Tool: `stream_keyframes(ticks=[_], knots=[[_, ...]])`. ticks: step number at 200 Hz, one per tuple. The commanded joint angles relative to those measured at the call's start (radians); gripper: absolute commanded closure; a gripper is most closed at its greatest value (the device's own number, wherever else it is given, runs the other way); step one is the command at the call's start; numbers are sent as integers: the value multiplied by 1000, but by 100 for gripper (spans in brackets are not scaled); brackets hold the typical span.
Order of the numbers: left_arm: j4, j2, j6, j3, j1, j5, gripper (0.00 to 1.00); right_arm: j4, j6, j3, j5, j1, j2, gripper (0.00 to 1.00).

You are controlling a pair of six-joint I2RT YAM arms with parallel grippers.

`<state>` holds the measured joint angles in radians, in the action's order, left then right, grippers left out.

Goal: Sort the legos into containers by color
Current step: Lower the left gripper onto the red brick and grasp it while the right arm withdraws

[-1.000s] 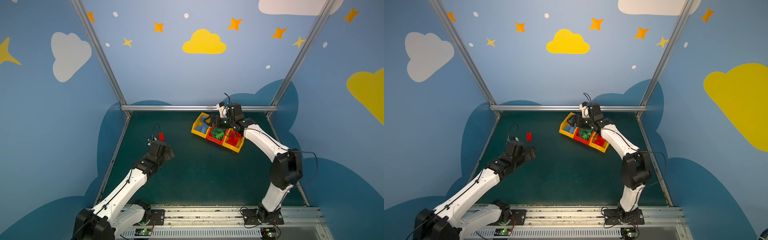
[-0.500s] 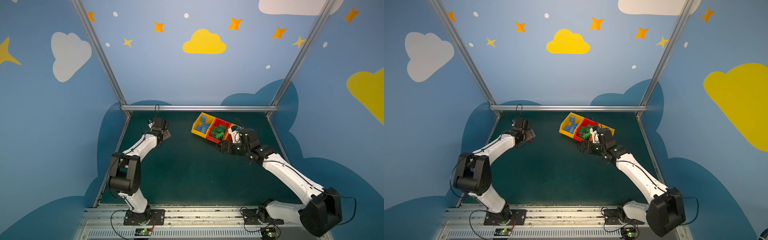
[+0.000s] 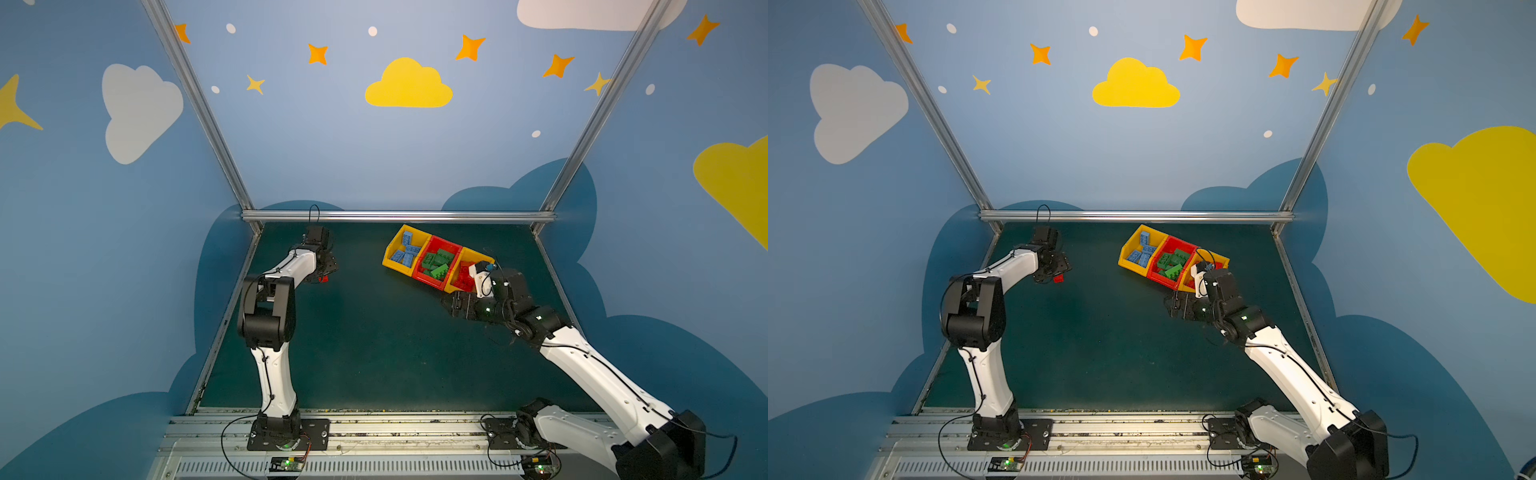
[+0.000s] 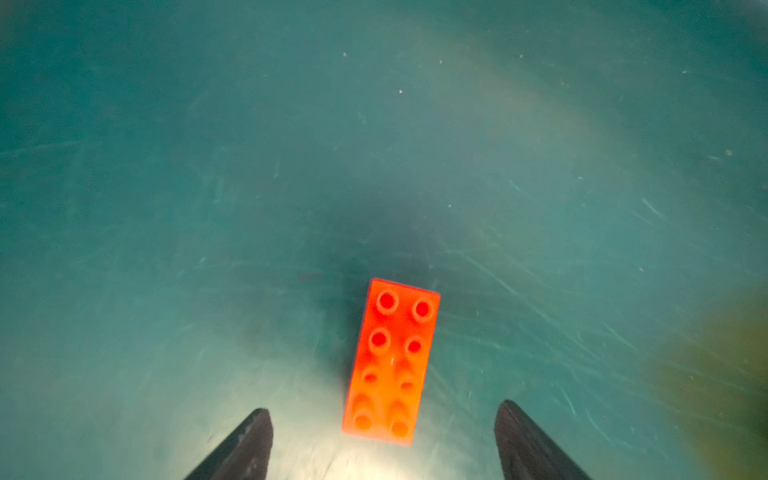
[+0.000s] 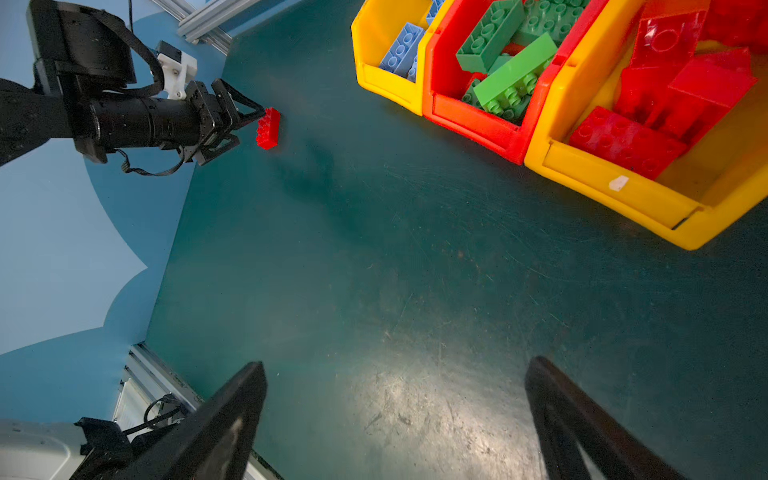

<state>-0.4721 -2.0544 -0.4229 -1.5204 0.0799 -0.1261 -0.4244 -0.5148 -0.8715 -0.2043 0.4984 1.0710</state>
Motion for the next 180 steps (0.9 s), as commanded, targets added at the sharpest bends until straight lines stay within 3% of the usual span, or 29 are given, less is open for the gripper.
stream_keyframes(ticks=[1,52,78,98,116,127,180], knots=[[-90,-56,26,-68,-6,18,20,-9,-5,13,8,3,-2,5],[-171,-129,19,-154,-14,13,27,-12,-7,22,19,2,-4,5],[-227,-163,17,-200,-20,9,36,-14,-7,20,20,2,-2,5],[-250,-182,16,-222,-22,16,49,-14,-4,20,22,2,0,5],[-253,-183,14,-222,-22,19,69,-20,-2,18,25,2,-4,5],[-260,-185,16,-222,-21,17,76,-26,-1,20,26,1,-5,5],[-264,-183,16,-210,-19,31,76,-44,-7,28,25,2,-43,5]])
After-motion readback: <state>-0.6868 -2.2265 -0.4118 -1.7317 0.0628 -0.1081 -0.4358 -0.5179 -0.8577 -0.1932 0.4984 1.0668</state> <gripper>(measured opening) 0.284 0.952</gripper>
